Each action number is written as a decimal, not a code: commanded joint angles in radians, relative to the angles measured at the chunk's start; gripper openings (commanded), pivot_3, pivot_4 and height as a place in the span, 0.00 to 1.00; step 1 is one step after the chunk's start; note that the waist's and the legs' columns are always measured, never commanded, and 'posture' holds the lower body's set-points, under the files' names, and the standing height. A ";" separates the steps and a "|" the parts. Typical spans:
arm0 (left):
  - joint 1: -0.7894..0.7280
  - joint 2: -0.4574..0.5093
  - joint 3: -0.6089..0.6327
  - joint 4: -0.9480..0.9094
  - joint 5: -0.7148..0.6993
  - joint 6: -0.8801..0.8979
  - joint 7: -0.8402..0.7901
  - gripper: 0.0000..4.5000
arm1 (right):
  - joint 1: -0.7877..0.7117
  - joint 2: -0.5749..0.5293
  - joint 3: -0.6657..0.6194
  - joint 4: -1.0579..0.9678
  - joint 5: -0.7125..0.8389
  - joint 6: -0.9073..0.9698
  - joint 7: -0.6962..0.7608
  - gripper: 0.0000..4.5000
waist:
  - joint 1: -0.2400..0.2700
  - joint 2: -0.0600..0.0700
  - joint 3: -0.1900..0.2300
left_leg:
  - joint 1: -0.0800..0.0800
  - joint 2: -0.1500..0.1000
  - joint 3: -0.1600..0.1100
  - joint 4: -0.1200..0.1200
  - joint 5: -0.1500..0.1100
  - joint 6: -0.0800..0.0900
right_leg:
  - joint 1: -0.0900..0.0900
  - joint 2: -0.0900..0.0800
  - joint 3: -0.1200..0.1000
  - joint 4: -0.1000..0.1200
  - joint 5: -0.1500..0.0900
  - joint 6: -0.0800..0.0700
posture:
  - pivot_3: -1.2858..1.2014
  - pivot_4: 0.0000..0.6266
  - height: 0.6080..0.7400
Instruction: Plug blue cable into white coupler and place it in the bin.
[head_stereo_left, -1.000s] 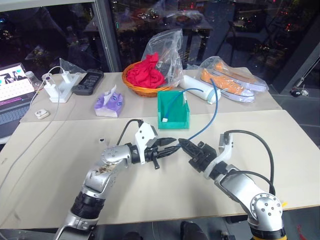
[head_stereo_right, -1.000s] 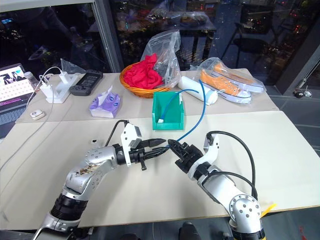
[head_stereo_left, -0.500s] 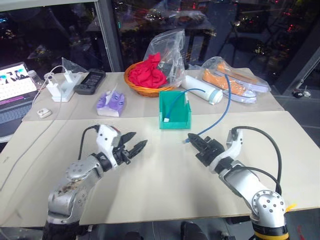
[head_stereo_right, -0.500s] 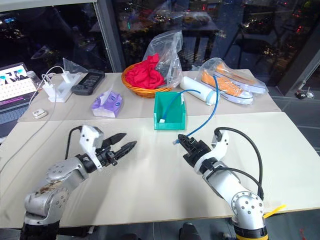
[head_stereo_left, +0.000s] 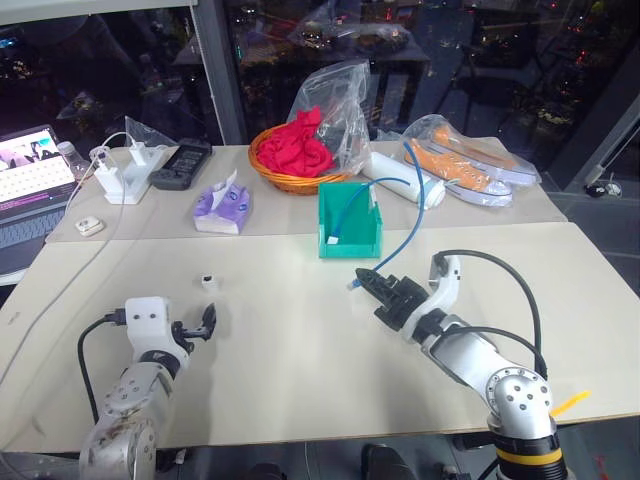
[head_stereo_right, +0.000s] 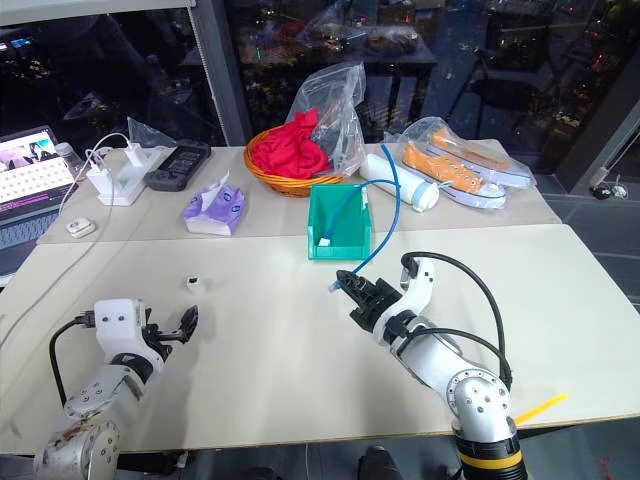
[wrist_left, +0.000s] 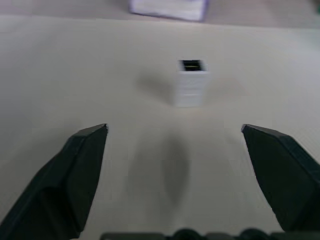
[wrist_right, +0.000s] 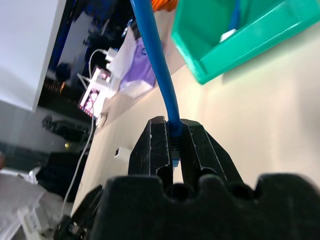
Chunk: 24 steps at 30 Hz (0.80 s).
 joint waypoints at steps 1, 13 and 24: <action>-0.060 0.028 -0.029 0.107 0.023 -0.083 -0.051 0.99 | -0.025 0.016 -0.006 -0.014 -0.011 0.011 0.019 0.00 | -0.002 0.000 0.000 | 0.000 0.000 0.000 0.000 0.000 0.000 | 0.000 0.000 0.000 0.000 0.000 0.000 | 0.52 0.24 0.87; -0.260 -0.037 -0.039 0.432 0.028 -0.132 -0.003 0.99 | -0.027 0.008 -0.050 -0.031 0.000 0.032 0.028 0.00 | -0.005 0.001 -0.001 | 0.001 0.000 0.000 0.000 0.000 0.000 | 0.000 0.000 0.000 0.001 0.000 0.000 | 0.52 0.24 0.87; -0.247 -0.141 -0.085 0.315 0.039 -0.027 0.096 0.35 | -0.024 0.018 -0.059 -0.048 0.011 0.037 0.007 0.00 | 0.001 0.001 -0.002 | 0.001 0.000 0.000 0.000 0.000 0.000 | 0.002 0.000 0.000 0.001 0.000 0.000 | 0.52 0.24 0.87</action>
